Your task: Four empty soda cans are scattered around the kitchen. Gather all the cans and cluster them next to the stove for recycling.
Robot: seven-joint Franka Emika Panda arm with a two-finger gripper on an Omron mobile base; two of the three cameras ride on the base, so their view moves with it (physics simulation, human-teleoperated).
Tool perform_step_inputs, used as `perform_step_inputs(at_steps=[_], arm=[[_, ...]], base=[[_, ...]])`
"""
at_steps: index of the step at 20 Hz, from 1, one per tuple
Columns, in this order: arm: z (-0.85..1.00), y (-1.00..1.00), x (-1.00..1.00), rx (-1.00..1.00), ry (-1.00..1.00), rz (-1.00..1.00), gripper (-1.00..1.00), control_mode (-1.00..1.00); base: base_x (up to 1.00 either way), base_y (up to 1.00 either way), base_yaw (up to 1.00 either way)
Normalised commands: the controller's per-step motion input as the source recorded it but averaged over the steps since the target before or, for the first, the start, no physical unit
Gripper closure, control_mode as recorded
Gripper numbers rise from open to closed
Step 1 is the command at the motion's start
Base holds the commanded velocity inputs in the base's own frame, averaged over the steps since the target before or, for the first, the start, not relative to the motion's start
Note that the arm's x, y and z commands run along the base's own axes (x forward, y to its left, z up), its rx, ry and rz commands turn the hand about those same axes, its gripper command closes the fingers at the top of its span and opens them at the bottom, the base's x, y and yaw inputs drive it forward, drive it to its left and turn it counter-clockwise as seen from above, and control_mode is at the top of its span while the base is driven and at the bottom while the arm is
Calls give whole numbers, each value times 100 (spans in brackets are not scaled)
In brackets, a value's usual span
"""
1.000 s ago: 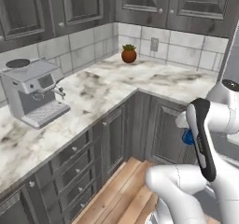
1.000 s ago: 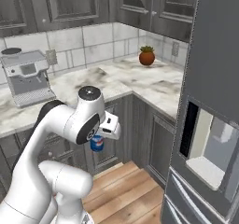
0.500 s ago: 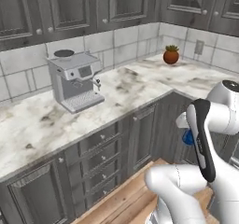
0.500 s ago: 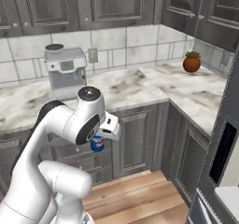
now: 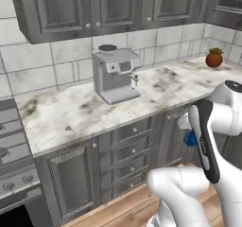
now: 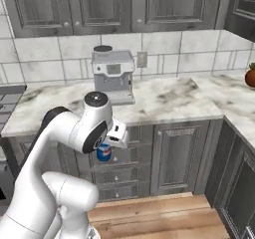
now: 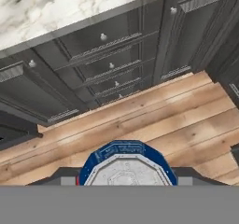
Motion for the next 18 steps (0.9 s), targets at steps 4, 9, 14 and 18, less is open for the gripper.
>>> perform_step_inputs(at_steps=[4, 9, 14, 18], arm=[[0, 0, 0, 0, 0, 0, 100, 100], [0, 0, 0, 0, 0, 0, 100, 100], [0, 0, 0, 0, 0, 0, 100, 100], [0, 0, 0, 0, 0, 0, 100, 100]], base=[[-6, 91, 24], [0, 100, 20], [0, 98, 17], [0, 100, 12]])
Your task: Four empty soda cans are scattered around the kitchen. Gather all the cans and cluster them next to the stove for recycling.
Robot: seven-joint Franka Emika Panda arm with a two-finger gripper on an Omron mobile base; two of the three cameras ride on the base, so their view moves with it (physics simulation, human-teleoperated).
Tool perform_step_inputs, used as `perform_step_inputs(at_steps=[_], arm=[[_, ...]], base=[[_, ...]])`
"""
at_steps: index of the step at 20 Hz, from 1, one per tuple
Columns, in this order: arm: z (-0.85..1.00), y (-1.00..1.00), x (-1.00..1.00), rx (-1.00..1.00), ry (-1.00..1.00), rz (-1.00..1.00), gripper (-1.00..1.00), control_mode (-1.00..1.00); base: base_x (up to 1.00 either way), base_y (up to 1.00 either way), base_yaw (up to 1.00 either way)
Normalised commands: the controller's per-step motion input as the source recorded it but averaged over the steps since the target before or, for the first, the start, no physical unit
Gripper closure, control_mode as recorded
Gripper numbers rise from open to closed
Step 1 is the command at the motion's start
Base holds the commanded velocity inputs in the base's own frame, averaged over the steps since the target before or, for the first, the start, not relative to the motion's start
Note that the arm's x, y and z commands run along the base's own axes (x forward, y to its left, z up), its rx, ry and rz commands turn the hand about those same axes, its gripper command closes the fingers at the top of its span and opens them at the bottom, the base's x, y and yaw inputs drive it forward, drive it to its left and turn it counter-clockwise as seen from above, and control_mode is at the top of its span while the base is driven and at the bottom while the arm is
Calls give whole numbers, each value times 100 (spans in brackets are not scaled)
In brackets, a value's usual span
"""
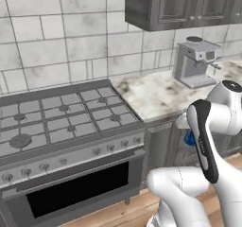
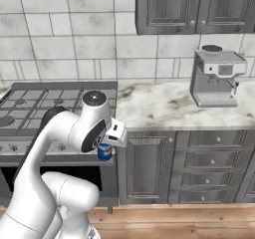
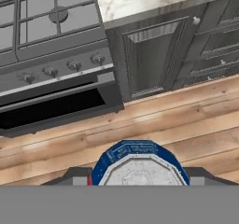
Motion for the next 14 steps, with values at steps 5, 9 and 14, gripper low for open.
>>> perform_step_inputs(at_steps=[5, 9, 14], arm=[[0, 0, 0, 0, 0, 0, 100, 100], [0, 0, 0, 0, 0, 0, 100, 100], [0, 0, 0, 0, 0, 0, 100, 100]], base=[[0, 95, 15], [0, 87, 13], [0, 86, 12]])
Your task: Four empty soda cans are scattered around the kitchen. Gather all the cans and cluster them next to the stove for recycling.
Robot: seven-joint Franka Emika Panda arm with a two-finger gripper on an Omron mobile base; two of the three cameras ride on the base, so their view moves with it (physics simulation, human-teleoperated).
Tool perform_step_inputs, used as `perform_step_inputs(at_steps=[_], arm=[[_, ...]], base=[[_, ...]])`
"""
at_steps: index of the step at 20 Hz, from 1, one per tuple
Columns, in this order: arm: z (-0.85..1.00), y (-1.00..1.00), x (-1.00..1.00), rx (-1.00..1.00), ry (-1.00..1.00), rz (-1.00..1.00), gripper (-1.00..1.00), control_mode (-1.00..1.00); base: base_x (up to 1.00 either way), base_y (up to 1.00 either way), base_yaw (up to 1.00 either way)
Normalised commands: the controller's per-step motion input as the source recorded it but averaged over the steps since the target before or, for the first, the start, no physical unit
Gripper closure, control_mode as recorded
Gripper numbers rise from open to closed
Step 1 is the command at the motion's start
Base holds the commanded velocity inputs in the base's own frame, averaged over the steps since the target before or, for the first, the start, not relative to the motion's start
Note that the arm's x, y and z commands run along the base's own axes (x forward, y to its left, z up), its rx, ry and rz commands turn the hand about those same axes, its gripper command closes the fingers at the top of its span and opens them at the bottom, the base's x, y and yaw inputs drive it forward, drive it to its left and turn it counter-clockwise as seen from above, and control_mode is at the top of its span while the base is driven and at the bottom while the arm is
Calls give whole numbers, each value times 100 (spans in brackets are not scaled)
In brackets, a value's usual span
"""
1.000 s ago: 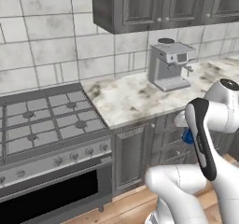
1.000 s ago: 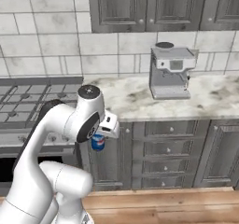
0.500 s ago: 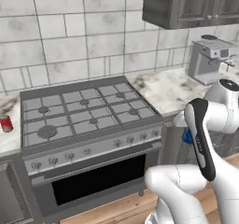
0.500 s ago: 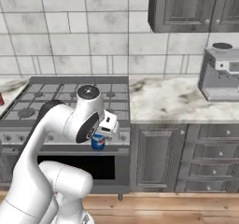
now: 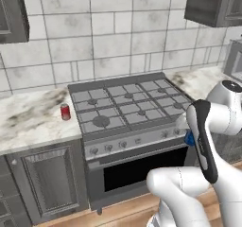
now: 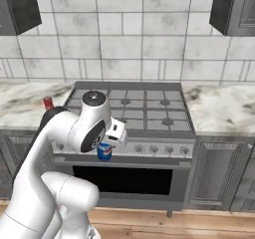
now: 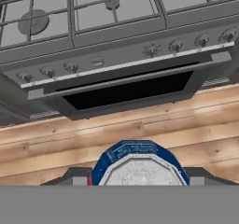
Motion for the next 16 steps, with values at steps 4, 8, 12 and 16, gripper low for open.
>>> perform_step_inputs(at_steps=[4, 8, 12, 16], arm=[[0, 0, 0, 0, 0, 0, 100, 100], [0, 0, 0, 0, 0, 0, 100, 100], [0, 0, 0, 0, 0, 0, 100, 100], [0, 0, 0, 0, 0, 0, 100, 100]], base=[[0, 89, 11], [9, 75, 10], [31, 67, 9], [24, 62, 9]])
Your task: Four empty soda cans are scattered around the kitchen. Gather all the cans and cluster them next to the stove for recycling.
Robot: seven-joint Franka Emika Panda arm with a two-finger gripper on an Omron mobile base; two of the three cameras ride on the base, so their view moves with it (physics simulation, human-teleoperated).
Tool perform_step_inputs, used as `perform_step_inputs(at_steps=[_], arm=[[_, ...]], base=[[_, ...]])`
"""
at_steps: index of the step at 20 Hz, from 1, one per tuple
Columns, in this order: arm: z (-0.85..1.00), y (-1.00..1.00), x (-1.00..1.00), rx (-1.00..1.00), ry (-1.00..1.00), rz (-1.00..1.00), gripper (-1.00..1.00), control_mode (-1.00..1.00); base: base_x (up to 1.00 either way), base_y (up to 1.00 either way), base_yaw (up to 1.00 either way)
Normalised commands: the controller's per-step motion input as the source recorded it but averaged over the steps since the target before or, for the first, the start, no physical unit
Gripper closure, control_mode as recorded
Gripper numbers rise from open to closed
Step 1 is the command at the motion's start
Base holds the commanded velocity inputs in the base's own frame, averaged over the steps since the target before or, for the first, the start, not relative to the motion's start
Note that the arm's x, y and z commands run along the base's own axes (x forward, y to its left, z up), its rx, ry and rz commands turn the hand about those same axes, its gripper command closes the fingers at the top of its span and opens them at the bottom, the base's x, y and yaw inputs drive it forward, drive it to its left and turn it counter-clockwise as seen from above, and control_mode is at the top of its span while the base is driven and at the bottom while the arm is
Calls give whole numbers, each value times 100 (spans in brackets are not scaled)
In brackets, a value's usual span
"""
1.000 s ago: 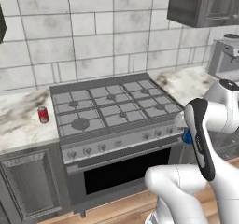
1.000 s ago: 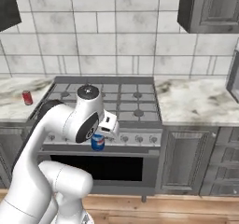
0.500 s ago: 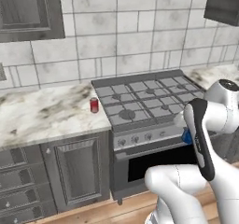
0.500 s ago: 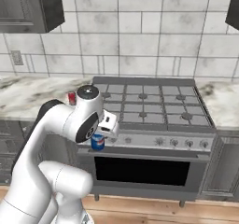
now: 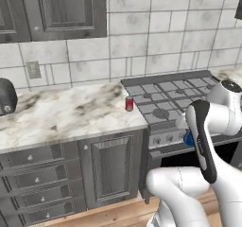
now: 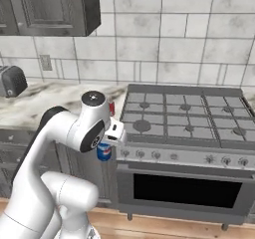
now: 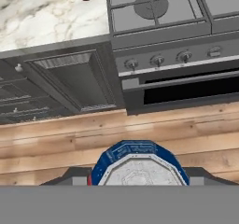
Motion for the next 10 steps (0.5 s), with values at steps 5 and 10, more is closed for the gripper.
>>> perform_step_inputs(at_steps=[5, 10], arm=[[0, 0, 0, 0, 0, 0, 100, 100], [0, 0, 0, 0, 0, 0, 100, 100]], base=[[45, 49, 6], [43, 29, 0]])
